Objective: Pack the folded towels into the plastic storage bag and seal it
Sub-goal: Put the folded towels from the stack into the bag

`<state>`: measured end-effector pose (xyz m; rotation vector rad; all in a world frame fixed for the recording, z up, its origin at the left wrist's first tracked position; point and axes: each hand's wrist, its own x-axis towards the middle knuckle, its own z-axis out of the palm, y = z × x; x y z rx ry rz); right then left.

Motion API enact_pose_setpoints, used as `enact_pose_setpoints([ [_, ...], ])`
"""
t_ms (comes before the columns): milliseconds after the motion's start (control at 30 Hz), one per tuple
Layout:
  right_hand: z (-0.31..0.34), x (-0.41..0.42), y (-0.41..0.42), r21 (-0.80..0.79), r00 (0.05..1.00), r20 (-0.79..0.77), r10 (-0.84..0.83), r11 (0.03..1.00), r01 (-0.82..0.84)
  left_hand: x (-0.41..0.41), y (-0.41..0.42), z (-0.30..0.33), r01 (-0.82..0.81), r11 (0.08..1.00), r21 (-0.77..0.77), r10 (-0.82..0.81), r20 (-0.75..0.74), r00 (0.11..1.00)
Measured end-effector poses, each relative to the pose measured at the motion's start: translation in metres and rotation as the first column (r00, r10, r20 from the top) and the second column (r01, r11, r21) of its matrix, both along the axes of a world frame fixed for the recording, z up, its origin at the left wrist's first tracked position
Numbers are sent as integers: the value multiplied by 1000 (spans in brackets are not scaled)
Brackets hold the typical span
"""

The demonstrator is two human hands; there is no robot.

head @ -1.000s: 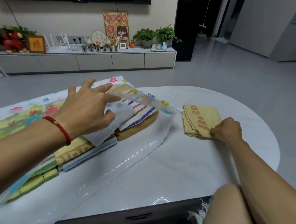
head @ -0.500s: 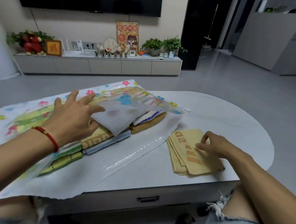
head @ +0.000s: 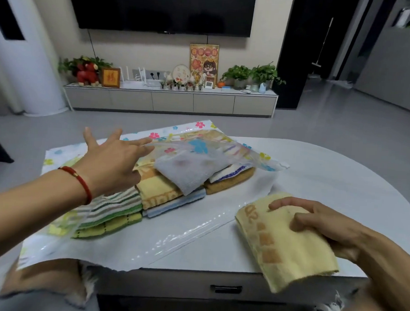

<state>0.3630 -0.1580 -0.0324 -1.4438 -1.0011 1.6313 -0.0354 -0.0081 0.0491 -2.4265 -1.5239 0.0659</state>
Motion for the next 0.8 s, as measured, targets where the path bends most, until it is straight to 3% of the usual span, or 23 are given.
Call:
enact_pose_setpoints([
  [200,10,-137,39,141,951,-296,92,989,-52,0,3,30,-43,989,-140,50,49,998],
  [367,8,-263,136,191,833,-525,-174,930,315,5,5,56,-81,980,-180,88,30,996],
  [500,-36,-317,164,36,910,-322,-262,957,289,2,3,55,-65,984,-166,75,51,996],
  [567,-56,-330,168,3,863,-321,-390,911,413,0,2,51,-52,981,-185,65,66,996],
  [667,-67,-343,166,119,778,-330,-535,794,597,-2,-1,45,-27,976,-216,48,95,994],
  [733,-73,-349,166,177,823,-267,-502,814,553,-3,-2,42,-11,976,-218,34,104,994],
  [800,-71,-345,163,175,926,-181,-332,915,363,-3,-3,38,-14,977,-215,38,110,993],
])
